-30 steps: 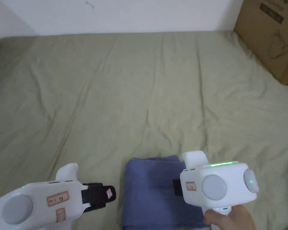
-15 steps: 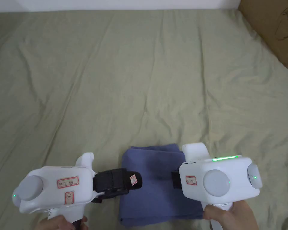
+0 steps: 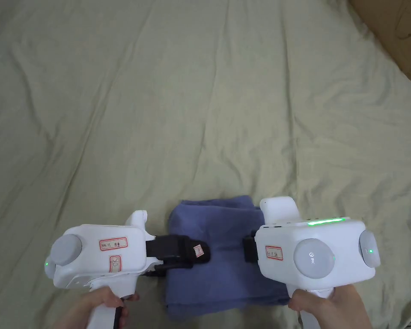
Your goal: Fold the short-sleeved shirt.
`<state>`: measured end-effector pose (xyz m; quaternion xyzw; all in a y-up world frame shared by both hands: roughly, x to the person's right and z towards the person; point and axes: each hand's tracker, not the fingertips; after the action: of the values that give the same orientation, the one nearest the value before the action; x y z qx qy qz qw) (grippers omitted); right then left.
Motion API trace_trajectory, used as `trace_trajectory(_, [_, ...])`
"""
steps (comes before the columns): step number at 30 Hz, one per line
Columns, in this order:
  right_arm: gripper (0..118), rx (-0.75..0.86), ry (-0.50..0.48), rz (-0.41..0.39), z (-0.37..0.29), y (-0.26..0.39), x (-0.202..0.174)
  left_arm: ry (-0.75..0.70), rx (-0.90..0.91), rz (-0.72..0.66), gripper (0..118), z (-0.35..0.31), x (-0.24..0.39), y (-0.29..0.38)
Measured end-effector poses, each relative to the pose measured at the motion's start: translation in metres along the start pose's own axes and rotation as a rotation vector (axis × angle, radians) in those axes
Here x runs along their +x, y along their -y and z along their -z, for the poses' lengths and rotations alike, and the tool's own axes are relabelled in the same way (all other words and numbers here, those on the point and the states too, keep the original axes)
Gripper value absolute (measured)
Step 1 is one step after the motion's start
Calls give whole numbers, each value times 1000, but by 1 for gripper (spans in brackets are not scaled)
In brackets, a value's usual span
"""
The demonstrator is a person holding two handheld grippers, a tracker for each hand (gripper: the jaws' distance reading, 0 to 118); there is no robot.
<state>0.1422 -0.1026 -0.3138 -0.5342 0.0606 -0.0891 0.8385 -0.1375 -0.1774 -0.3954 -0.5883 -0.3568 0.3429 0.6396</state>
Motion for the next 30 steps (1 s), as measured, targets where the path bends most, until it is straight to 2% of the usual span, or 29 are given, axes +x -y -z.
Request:
trace_trajectory(2, [1,3,15,9,-1,0,-1,83,14,-57,34,-5,-5,0])
trace_trajectory(4, [1,29,27,-5,-7,1,-5,33,14,9,33,-3,6,1])
trace_trajectory(7, [1,86,21,1,-20,-2,-8,21,2,10,33,-5,14,-3])
trace_trajectory(13, [1,326,80,-33,-53,-23,-30,-57,18,82,33,-31,29,-7])
trace_trajectory(16, [1,466,97,-29,-69,-33,-48,-124,56,107,33,-59,27,-12])
trace_trajectory(20, [1,625,128,-77,-86,-41,-80,-224,118,111,33,-109,20,-17])
trace_trajectory(30, [1,769,130,-122,-88,-45,-151,-540,243,77,33,-230,-25,-28])
